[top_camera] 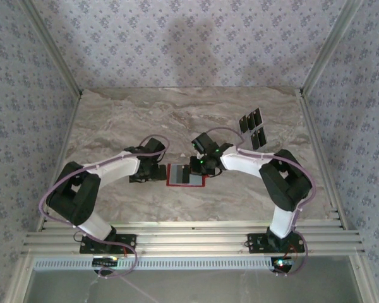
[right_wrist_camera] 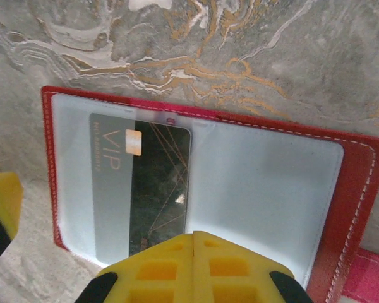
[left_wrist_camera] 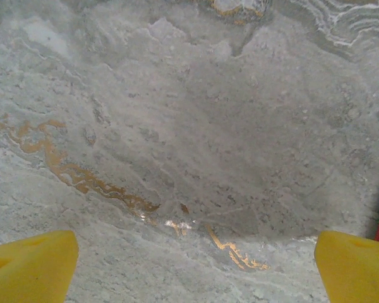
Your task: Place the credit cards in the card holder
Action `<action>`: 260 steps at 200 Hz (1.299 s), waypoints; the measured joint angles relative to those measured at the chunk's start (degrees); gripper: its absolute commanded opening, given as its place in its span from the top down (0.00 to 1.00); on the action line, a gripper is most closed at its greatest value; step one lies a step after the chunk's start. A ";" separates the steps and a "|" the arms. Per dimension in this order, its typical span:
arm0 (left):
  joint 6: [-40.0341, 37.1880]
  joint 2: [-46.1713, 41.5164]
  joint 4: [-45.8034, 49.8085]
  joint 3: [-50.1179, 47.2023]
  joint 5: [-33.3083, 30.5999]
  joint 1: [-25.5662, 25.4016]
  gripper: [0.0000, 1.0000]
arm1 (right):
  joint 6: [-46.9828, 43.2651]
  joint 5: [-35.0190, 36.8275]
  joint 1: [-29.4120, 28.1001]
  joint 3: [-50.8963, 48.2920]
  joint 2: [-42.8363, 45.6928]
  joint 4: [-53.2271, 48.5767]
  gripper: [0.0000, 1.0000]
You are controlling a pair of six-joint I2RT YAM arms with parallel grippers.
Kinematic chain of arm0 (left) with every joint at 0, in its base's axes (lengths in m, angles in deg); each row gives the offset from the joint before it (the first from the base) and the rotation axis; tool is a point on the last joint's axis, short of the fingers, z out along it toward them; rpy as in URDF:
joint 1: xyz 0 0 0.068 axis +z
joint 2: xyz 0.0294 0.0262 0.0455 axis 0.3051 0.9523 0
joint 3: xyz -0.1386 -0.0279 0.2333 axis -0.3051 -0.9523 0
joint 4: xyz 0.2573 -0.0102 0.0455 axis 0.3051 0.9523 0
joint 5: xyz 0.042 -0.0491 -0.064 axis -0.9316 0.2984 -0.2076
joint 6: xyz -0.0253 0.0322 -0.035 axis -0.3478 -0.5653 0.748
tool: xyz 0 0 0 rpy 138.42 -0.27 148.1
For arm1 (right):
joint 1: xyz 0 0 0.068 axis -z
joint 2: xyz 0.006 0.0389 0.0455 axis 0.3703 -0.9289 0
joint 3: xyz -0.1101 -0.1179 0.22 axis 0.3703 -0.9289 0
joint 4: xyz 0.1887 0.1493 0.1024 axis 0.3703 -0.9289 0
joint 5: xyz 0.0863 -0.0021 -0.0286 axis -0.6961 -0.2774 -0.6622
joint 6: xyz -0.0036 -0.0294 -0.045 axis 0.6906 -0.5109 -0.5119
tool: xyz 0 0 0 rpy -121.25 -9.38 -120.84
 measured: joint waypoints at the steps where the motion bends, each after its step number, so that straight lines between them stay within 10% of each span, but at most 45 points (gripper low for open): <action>1: 0.00 0.00 0.00 -0.02 0.00 0.00 0.03 | 0.00 0.07 -0.02 0.07 -0.04 -0.04 1.00; 260: 0.13 2.03 -3.08 -1.09 0.24 -0.68 0.04 | -1.01 -0.42 -3.96 8.83 -8.28 -2.14 1.00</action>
